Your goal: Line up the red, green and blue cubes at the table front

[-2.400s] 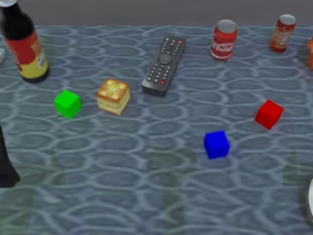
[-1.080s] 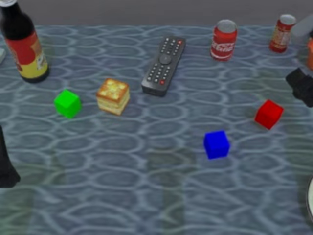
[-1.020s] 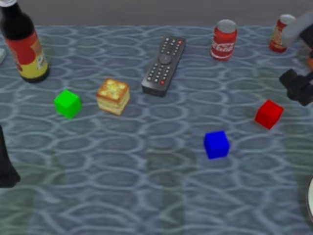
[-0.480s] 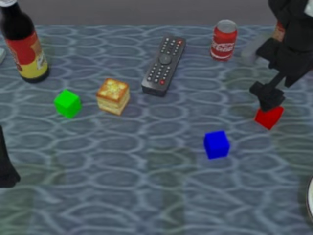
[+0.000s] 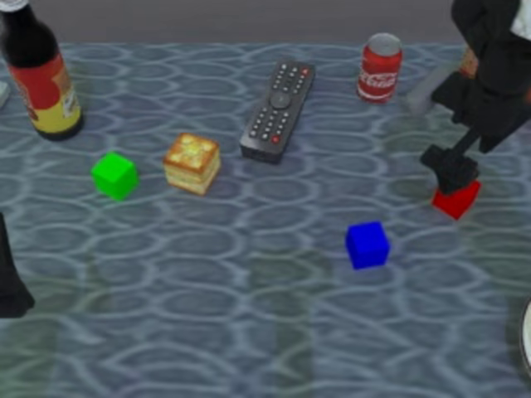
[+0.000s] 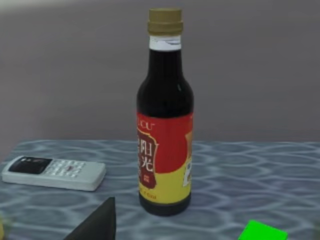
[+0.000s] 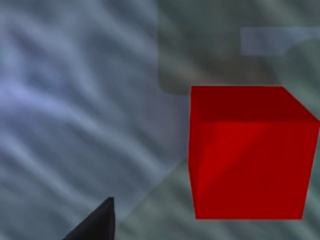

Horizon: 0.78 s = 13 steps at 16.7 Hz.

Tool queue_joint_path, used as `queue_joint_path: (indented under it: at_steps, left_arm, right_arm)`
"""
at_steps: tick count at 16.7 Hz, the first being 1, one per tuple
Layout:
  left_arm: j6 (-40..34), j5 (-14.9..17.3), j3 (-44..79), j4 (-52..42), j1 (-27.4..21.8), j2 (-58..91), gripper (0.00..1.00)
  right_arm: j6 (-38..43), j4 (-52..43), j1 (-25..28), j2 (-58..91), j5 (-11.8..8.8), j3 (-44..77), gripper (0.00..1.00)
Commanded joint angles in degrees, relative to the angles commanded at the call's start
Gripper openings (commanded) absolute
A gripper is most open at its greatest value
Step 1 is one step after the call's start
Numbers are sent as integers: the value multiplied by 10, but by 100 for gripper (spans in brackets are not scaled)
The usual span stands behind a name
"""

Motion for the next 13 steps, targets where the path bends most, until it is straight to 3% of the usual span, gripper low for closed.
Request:
queue_joint_path:
  at_steps: [6,11,13]
  left_arm:
    - [0,0,0,0,0,0,100]
    - [0,0,0,0,0,0,100]
    - [0,0,0,0,0,0,100]
  right_arm:
    - [2,131,2,51,1,-75,100]
    - [2,141,2,57,1,-82,100]
    - [2,141,2,57,1,-82,85]
